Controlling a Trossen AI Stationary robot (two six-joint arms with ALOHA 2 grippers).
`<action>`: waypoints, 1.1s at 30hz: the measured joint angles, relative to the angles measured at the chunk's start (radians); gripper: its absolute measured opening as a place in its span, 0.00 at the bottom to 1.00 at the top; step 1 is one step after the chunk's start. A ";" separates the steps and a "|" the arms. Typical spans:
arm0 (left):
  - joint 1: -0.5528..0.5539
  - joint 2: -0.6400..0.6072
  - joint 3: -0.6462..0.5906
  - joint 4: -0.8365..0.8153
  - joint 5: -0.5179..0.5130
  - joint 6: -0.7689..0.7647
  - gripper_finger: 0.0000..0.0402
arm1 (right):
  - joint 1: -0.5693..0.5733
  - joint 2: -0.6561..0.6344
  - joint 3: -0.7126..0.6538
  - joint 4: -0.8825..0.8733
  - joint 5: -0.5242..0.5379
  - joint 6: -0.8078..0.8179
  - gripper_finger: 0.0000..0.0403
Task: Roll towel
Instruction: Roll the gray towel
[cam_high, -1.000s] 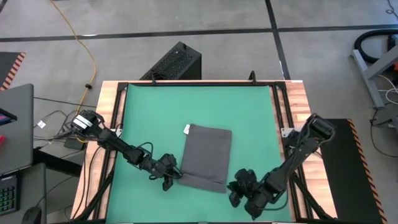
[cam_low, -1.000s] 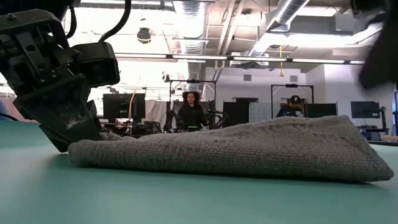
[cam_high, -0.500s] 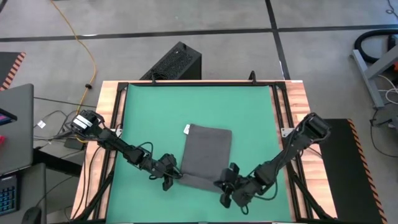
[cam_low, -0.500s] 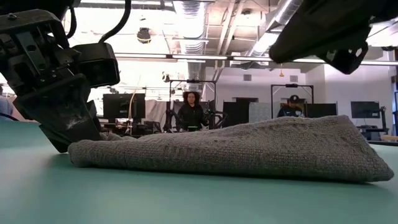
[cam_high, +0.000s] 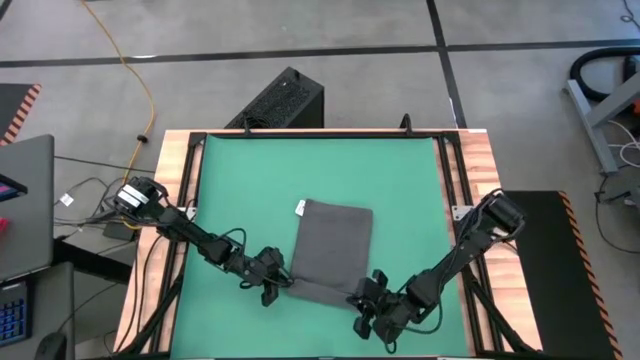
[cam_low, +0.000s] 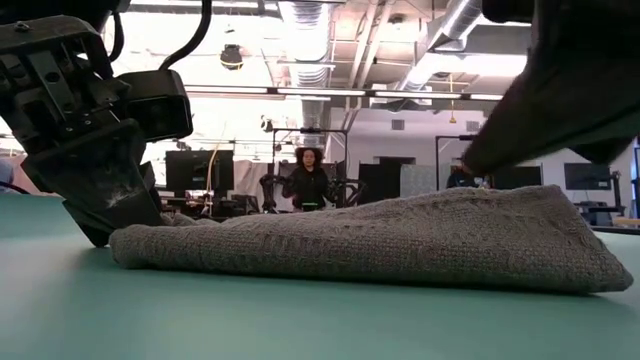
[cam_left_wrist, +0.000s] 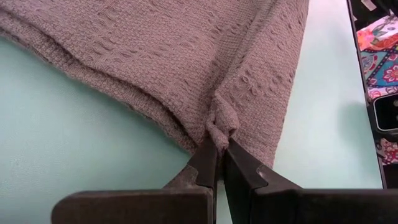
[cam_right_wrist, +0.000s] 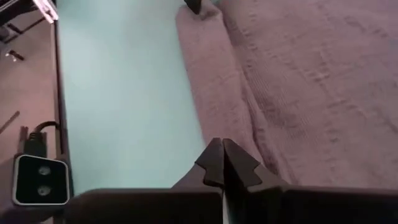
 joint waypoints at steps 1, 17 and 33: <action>0.000 0.000 0.000 -0.001 0.000 0.000 0.00 | 0.001 0.009 0.001 -0.004 0.003 0.016 0.03; 0.000 0.000 -0.002 0.032 0.010 -0.002 0.00 | -0.001 0.082 0.002 -0.117 -0.091 0.188 0.03; -0.002 -0.210 0.004 -0.134 0.060 0.288 0.24 | -0.001 0.102 0.003 -0.120 -0.130 0.191 0.03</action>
